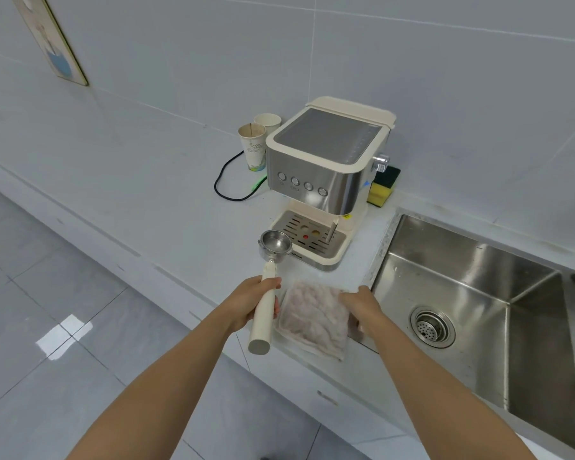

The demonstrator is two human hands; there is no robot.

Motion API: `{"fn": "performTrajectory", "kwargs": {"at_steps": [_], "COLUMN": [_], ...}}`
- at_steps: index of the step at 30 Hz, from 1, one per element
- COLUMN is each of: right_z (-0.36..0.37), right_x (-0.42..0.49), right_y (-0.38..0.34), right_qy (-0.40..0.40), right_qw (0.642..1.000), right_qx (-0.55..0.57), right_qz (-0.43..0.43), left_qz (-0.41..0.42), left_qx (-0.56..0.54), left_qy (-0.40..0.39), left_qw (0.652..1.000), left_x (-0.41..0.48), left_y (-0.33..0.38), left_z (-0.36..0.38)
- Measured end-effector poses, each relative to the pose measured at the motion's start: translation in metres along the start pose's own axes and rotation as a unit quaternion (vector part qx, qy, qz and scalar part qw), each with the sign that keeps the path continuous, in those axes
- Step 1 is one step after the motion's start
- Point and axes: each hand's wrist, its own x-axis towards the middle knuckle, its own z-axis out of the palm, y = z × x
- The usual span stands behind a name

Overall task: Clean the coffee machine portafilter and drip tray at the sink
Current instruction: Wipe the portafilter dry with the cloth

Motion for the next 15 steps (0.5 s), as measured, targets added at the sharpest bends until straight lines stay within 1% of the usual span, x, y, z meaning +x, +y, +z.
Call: {"fn": "performTrajectory", "kwargs": {"at_steps": [2, 4, 10, 12, 15], "right_z": [0.0, 0.003, 0.034, 0.043, 0.053], "right_x": [-0.011, -0.029, -0.078, -0.084, -0.086], "right_y": [-0.01, -0.025, -0.049, -0.052, -0.058], "right_qy": [-0.028, -0.077, -0.24, -0.269, -0.286], "right_qw": [0.999, 0.995, 0.966, 0.956, 0.948], "right_qx": [0.005, 0.025, 0.074, 0.098, 0.124], "right_qz": [-0.04, -0.062, -0.064, -0.064, -0.066], "left_qz": [0.003, 0.008, 0.035, 0.037, 0.034], "left_qx": [-0.005, -0.012, -0.019, -0.015, -0.01], "left_qy": [-0.001, -0.001, 0.003, 0.003, -0.019], "left_qw": [1.0, 1.0, 0.999, 0.999, 0.999], "left_x": [0.001, 0.002, 0.004, 0.005, 0.008], "left_y": [0.002, 0.005, 0.015, 0.019, 0.024], "left_z": [0.004, 0.008, 0.011, 0.007, -0.004]}}
